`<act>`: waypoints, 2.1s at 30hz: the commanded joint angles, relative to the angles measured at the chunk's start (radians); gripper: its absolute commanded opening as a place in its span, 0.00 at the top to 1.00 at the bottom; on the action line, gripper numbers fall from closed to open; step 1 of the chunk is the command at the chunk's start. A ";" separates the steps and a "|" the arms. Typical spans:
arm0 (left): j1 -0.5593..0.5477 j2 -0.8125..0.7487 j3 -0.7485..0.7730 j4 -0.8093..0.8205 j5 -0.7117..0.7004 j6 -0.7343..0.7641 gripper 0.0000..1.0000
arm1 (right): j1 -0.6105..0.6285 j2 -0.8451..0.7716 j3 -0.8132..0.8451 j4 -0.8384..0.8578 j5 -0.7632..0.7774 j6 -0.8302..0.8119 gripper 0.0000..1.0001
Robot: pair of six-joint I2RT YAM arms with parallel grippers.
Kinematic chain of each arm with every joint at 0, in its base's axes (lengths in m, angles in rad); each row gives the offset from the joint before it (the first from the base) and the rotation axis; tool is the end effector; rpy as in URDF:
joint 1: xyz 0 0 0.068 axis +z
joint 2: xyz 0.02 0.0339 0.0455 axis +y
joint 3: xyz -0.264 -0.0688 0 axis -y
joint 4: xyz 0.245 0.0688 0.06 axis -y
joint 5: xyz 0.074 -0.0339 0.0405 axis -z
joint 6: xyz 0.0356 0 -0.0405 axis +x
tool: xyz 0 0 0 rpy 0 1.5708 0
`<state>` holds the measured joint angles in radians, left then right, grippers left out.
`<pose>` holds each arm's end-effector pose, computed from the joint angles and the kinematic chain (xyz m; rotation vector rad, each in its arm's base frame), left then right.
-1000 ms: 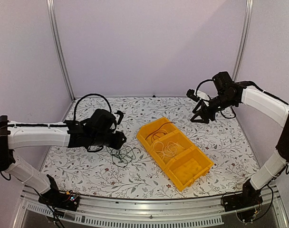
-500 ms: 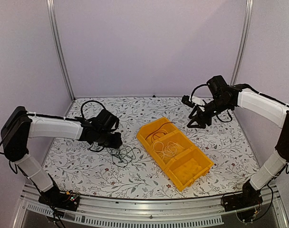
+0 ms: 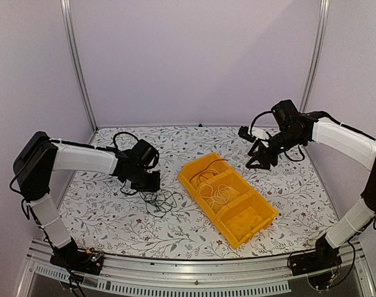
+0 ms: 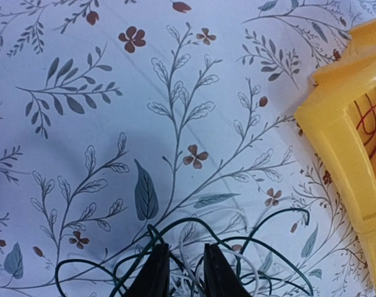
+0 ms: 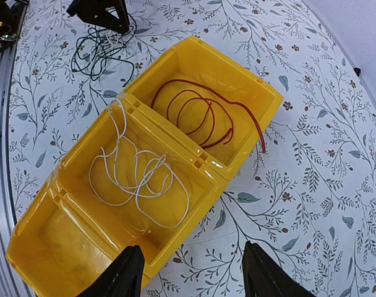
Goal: Untangle the cables
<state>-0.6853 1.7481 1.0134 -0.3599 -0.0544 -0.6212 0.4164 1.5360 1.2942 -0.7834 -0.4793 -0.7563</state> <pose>0.2635 -0.2129 0.1563 0.0690 2.7099 -0.3413 0.2840 0.1436 0.2867 -1.5180 1.9779 0.4813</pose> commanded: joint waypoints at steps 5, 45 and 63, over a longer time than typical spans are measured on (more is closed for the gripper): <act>0.010 0.002 0.047 -0.028 0.047 0.024 0.93 | 0.002 -0.017 -0.025 0.031 0.001 -0.005 0.41; 0.010 -0.846 -0.491 0.439 0.297 0.202 1.00 | 0.544 0.661 0.818 0.065 -0.228 0.204 0.46; 0.008 -0.898 -0.470 0.379 0.314 0.168 1.00 | 0.561 0.722 0.828 0.215 0.065 0.427 0.94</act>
<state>-0.6846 0.8791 0.5316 0.0383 0.2539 -0.4316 0.9707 2.2368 2.1014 -0.6487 -0.5980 -0.4355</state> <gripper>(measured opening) 0.001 0.133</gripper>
